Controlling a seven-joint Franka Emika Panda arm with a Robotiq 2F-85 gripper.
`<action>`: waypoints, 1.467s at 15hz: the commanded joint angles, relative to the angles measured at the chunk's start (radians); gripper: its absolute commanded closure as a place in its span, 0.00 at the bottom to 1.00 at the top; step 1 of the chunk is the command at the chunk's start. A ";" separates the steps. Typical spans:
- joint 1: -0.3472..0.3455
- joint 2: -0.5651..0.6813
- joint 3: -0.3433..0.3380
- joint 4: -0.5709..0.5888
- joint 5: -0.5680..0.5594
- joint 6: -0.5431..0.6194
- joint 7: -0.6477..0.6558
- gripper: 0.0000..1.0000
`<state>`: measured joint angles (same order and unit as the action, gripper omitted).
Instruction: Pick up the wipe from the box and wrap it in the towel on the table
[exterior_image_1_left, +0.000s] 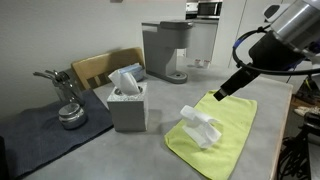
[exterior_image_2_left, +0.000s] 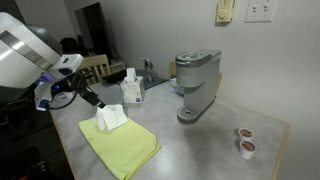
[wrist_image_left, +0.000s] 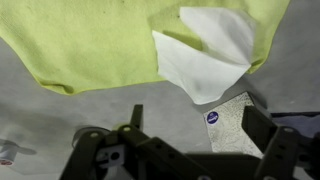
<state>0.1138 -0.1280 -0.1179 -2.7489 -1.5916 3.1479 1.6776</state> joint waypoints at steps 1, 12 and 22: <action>-0.003 0.022 -0.007 0.011 0.004 0.019 -0.044 0.00; -0.053 0.055 -0.136 -0.029 -0.067 0.124 -0.156 0.00; -0.037 0.098 -0.136 -0.011 -0.067 0.111 -0.156 0.00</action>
<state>0.0886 -0.0828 -0.2390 -2.7755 -1.6377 3.2302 1.5447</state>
